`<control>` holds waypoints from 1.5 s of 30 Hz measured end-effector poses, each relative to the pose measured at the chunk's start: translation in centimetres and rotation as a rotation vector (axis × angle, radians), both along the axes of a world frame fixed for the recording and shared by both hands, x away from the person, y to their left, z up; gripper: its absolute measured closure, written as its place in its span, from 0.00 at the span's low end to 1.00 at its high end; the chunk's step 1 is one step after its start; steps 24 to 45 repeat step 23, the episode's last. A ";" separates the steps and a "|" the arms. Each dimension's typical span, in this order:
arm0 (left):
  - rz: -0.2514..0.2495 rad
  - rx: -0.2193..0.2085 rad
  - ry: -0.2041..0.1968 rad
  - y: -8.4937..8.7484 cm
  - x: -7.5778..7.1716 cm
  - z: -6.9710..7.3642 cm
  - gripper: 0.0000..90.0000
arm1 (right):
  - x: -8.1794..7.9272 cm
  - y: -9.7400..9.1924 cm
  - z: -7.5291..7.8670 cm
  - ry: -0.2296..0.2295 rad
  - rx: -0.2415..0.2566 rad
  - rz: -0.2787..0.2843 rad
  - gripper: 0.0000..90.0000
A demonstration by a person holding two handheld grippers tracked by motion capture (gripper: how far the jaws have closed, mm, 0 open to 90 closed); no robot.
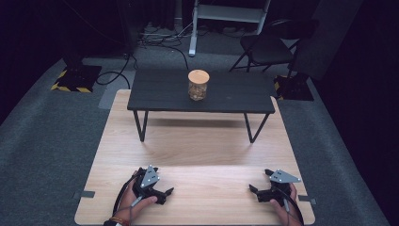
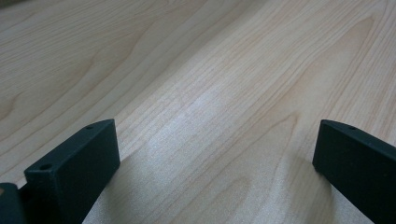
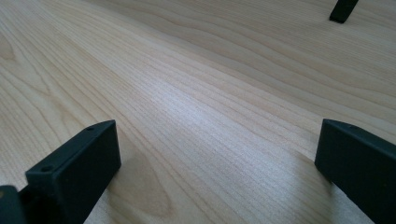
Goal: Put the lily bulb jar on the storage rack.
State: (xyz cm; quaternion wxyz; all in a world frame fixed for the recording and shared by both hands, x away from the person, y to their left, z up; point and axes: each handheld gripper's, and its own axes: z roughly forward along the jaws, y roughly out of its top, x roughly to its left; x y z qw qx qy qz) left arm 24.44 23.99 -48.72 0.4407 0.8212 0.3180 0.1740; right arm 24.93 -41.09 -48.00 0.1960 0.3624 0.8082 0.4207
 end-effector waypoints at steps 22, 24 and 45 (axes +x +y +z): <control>0.006 -0.002 0.001 0.0 -0.1 0.0 0.01 | 0.0 0.0 0.0 0.000 0.000 0.000 0.00; 0.006 -0.001 0.001 0.0 -0.1 0.0 0.01 | 0.0 0.0 0.0 0.000 0.000 -0.001 0.00; 0.006 -0.001 0.001 0.0 -0.1 0.0 0.01 | 0.0 0.0 0.0 0.000 0.000 -0.001 0.00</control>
